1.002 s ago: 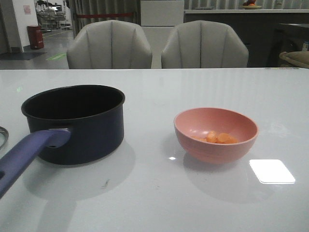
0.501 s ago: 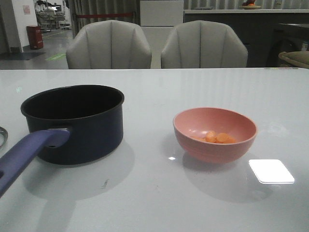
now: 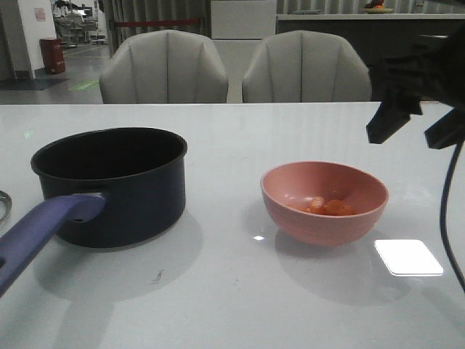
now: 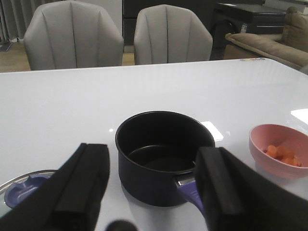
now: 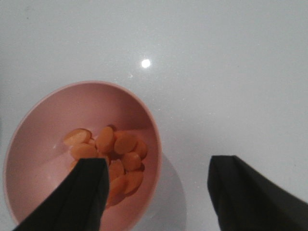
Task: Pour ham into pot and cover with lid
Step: 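Grasp the pink bowl rim with the right gripper and lift it, then carry the pink bowl over the pot with the right gripper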
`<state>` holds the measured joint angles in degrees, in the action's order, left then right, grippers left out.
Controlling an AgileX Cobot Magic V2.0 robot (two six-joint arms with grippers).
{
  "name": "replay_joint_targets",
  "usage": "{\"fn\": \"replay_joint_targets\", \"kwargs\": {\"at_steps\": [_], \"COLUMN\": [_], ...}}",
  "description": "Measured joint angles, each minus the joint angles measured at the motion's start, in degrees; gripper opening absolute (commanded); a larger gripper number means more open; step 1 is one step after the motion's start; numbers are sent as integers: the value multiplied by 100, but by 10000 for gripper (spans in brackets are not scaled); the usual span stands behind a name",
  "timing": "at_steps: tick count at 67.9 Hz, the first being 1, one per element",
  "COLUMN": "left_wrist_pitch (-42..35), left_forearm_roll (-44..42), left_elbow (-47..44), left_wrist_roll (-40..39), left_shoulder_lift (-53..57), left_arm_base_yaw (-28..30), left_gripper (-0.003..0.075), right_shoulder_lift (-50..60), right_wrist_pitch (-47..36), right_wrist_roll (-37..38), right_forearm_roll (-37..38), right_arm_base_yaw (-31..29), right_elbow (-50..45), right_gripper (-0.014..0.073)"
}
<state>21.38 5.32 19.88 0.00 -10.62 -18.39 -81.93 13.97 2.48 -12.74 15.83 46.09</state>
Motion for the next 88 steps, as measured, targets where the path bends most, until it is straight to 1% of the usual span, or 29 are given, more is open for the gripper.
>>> {"fn": "replay_joint_targets", "kwargs": {"at_steps": [8,12,16,17,18,19,20,21,22,23,24,25,26,27,29,31,35,47,57,68,76,81,88], "left_wrist_pitch": [0,0,0,0,0,0,0,0,0,0,0,0,0,0,0,0,0,0,0,0,0,0,0], "left_forearm_roll": [0,0,0,0,0,0,0,0,0,0,0,0,0,0,0,0,0,0,0,0,0,0,0], "left_elbow": [0,0,0,0,0,0,0,0,0,0,0,0,0,0,0,0,0,0,0,0,0,0,0], "left_wrist_roll": [0,0,0,0,0,0,0,0,0,0,0,0,0,0,0,0,0,0,0,0,0,0,0], "left_shoulder_lift": [0,0,0,0,0,0,0,0,0,0,0,0,0,0,0,0,0,0,0,0,0,0,0], "left_arm_base_yaw": [0,0,0,0,0,0,0,0,0,0,0,0,0,0,0,0,0,0,0,0,0,0,0], "left_gripper": [444,444,444,444,444,444,444,444,444,444,444,444,444,444,444,444,444,444,444,444,444,444,444], "right_shoulder_lift": [-699,-982,-1245,-1336,-1365,-1448,-1502,-1554,-1579,-1650,-1673,-1736,-1755,-1811,-1873,-1935,-1966,-1976,-1938,-1938,-1965,-2061,-2201], "right_wrist_pitch": [36,148,245,288,304,347,361,404,421,465,480,521,535,589,650,724,854,1216,1149,1131,1221,1264,1299], "right_wrist_roll": [0,0,0,0,0,0,0,0,0,0,0,0,0,-10,-10,-10,-10,-10,-10,-40,-550,-1011,-1266], "right_forearm_roll": [0,0,0,0,0,0,0,0,0,0,0,0,0,0,0,-13,-27,-50,-54,-238,-238,-249,-249], "right_arm_base_yaw": [0,0,0,0,0,0,0,0,0,0,0,0,0,0,0,0,0,13,13,53,258,545,885], "right_elbow": [394,580,715,768,802,852,866,896,925,953,967,1017,1017,1059,1128,1185,1282,1773,2302,2797,3227,3572,3899], "right_gripper": [540,507,440,407,395,360,347,309,297,260,260,214,203,173,137,119,136,136,136,136,136,136,136]}}
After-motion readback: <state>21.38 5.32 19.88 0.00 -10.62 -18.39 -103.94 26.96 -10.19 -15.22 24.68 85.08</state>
